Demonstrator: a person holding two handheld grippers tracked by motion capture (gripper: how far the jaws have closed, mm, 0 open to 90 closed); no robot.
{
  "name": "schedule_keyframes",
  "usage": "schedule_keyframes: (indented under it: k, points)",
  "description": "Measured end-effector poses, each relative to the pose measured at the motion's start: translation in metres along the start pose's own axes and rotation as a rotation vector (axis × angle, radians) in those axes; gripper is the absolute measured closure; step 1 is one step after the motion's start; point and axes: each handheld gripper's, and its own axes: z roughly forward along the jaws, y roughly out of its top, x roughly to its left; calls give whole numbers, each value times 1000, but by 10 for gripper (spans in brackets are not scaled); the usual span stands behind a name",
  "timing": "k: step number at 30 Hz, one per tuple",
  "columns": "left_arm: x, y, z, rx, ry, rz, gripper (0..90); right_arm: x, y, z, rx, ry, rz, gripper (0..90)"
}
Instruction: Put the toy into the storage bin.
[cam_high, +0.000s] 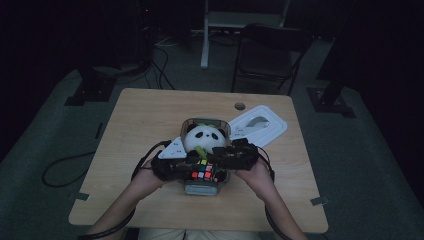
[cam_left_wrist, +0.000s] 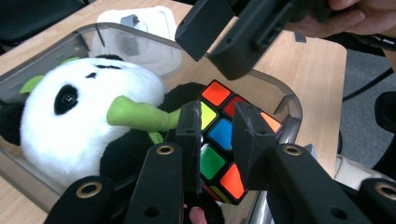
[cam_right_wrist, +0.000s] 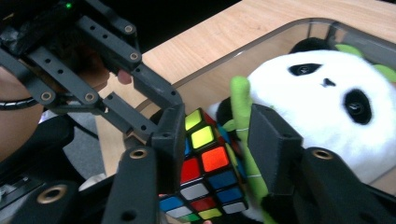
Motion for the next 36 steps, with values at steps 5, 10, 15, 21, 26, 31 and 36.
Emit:
schedule_keyframes:
  k: [5,10,15,21,26,31,36]
  points:
    - [-1,-1,0,9,-6,-4,739,6,-2,6,50,4,-61,743]
    - [-3,-5,6,49,-22,16,743,12,-7,11,86,-19,-90,900]
    - [6,-9,11,57,-1,-11,880,12,-8,16,111,-51,-102,900]
    - [4,-7,20,91,12,15,900,7,-7,29,154,-31,-97,900]
    - [7,-8,28,131,34,56,900,2,-9,34,180,-56,-95,900]
    - [24,-24,34,242,117,57,900,5,-4,35,214,-103,-128,900]
    - [22,-24,30,196,85,12,900,3,-6,33,193,-84,-110,900]
